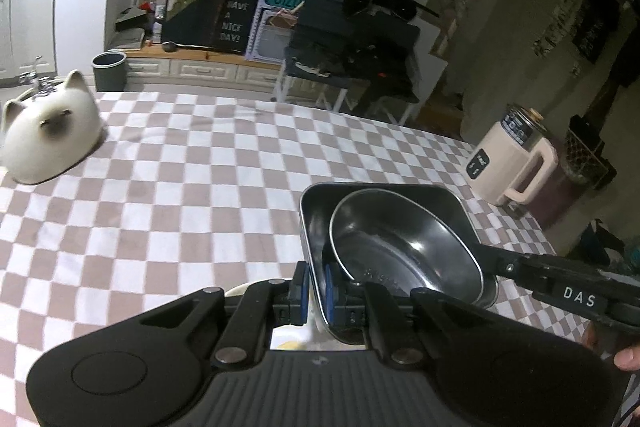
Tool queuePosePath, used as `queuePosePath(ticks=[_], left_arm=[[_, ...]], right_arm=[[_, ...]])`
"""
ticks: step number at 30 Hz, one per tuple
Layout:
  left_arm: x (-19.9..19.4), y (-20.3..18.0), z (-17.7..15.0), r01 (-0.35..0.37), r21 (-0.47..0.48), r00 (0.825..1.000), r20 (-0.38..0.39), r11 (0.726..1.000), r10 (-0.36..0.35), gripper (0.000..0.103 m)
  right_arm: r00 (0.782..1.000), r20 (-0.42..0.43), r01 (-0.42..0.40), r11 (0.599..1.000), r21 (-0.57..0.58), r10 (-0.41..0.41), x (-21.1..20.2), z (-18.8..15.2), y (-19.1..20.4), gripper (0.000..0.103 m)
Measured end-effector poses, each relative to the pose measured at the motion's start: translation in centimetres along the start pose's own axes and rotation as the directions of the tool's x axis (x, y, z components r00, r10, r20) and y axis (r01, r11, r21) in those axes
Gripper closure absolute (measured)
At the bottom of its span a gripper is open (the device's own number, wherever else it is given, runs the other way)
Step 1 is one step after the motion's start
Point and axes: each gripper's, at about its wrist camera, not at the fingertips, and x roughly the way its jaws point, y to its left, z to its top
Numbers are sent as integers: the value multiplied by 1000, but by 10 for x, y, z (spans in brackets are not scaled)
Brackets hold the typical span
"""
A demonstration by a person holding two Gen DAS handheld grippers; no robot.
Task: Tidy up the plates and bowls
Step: 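Lift the steel tray holding the bowl and carry it to the cream bowl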
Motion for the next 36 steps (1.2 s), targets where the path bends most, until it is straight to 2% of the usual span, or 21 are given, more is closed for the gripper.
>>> queuePosePath(ticks=[14, 23, 36], left_arm=[[-39, 35, -18, -20, -48, 1000, 15, 999, 21, 96], [-30, 40, -32, -38, -56, 999, -33, 998, 36, 96], [-10, 46, -38, -29, -57, 996, -86, 998, 24, 96]], right_arm=[[997, -3, -77, 996, -44, 77, -4, -8, 27, 93], [997, -73, -7, 995, -96, -1, 6, -20, 35, 93], [987, -150, 39, 990, -137, -60, 17, -27, 33, 92]])
